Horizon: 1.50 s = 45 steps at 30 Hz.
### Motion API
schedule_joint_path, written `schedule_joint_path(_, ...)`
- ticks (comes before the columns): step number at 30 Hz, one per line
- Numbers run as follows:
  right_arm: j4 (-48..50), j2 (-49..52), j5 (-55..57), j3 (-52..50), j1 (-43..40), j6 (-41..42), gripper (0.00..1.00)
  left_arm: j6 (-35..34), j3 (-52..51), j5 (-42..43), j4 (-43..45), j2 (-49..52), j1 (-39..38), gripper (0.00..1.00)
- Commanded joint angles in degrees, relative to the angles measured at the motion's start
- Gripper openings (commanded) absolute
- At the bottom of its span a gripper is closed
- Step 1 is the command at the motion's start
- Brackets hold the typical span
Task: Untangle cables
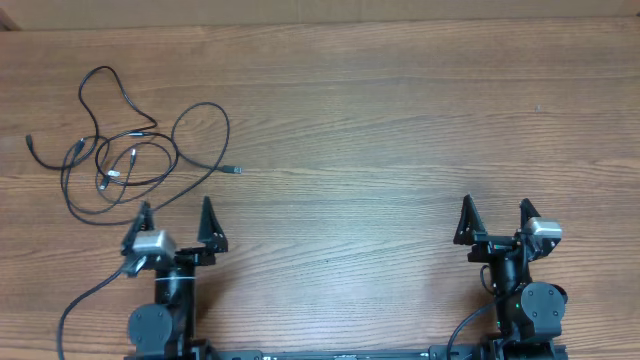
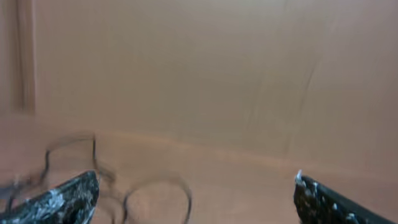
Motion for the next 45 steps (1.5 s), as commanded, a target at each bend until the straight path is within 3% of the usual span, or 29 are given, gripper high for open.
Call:
schedule_joint_path(1,0.2,-0.2,0.4,-0.6,0.0,-0.2,1.00,1.1,-0.8,0.4,-6.3,-0.5,0.2,1.00)
schedule_joint_path(2,0.2,-0.2,0.4,-0.6,0.0,-0.2,1.00,1.1,-0.8,0.4,-9.6,-0.5,0.2,1.00)
schedule_joint_path(45,0.2,-0.2,0.4,-0.6,0.0,-0.2,1.00,1.1,-0.8,0.0,-9.0,-0.5,0.2,1.00)
